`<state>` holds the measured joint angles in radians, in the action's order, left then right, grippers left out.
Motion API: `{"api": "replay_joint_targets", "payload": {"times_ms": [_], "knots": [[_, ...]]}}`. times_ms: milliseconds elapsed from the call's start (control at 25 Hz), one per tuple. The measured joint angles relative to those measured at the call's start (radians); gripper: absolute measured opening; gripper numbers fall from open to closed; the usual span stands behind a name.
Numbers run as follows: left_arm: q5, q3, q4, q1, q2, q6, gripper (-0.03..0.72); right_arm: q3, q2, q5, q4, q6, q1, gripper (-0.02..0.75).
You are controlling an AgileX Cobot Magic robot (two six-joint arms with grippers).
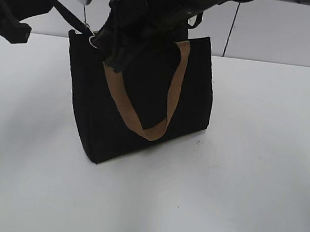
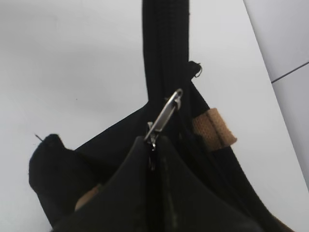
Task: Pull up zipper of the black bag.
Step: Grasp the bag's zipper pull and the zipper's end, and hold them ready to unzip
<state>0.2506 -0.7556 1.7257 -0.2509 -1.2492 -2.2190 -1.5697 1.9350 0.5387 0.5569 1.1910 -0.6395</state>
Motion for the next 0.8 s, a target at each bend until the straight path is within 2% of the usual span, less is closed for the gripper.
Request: {"api": "replay_joint_targets", "payload": {"times_ms": [240, 520, 800], "knots": [[-0.066, 0.011, 0.001, 0.0, 0.0, 0.009, 0.015, 0.0, -0.015, 0.027, -0.002, -0.017, 0.0, 0.003], [-0.088, 0.116, 0.005, 0.0, 0.0, 0.014, 0.015, 0.0, -0.016, 0.085, -0.003, -0.029, 0.0, 0.002], [-0.127, 0.139, 0.005, -0.001, 0.003, 0.014, 0.015, 0.0, -0.016, 0.082, -0.005, -0.125, 0.0, 0.002]]}}
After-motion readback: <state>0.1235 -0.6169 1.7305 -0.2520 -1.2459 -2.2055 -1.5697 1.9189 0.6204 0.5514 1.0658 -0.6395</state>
